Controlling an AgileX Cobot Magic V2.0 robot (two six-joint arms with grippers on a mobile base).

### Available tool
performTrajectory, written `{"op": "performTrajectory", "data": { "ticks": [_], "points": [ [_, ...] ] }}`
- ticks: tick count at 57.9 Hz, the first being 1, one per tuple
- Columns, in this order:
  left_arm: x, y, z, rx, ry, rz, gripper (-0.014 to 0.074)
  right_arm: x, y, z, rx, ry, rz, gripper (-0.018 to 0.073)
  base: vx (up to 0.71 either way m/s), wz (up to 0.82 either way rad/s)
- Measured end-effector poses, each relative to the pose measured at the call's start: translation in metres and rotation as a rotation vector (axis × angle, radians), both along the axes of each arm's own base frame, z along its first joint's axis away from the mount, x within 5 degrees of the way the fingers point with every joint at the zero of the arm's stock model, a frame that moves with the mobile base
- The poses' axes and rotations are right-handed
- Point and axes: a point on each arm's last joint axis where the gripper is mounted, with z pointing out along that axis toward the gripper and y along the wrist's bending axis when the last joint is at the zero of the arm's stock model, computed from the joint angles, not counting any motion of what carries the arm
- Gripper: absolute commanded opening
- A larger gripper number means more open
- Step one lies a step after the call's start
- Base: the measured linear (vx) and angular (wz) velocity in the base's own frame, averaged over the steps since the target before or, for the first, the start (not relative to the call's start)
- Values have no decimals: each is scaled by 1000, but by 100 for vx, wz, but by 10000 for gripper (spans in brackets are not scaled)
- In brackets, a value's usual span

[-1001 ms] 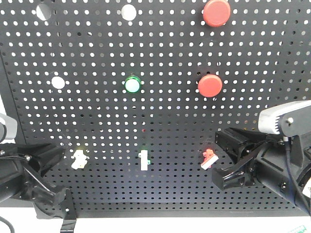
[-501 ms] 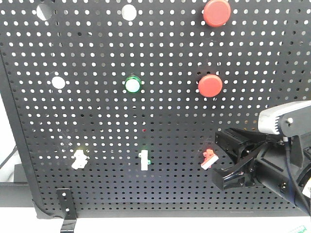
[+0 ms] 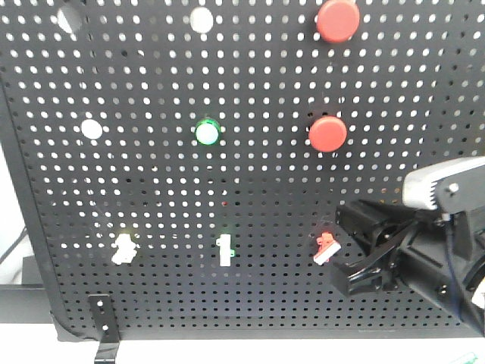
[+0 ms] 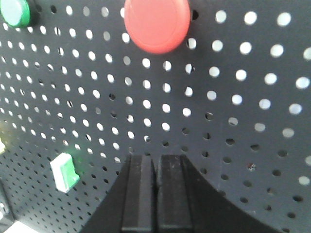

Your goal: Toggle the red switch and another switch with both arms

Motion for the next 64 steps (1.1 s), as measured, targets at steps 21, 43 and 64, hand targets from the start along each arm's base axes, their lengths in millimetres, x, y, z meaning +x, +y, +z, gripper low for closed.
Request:
{"op": "performTrajectory", "data": {
  "ticks": [21, 43, 64],
  "points": [
    [0, 0, -1, 0, 9, 0, 3, 1, 0, -2, -5, 11, 0, -6, 0, 0],
    [0, 0, -1, 0, 10, 0, 3, 1, 0, -2, -6, 13, 0, -6, 0, 0],
    [0, 0, -1, 0, 11, 0, 3, -36, -21, 20, -164, -43, -2, -6, 0, 0]
  ]
}}
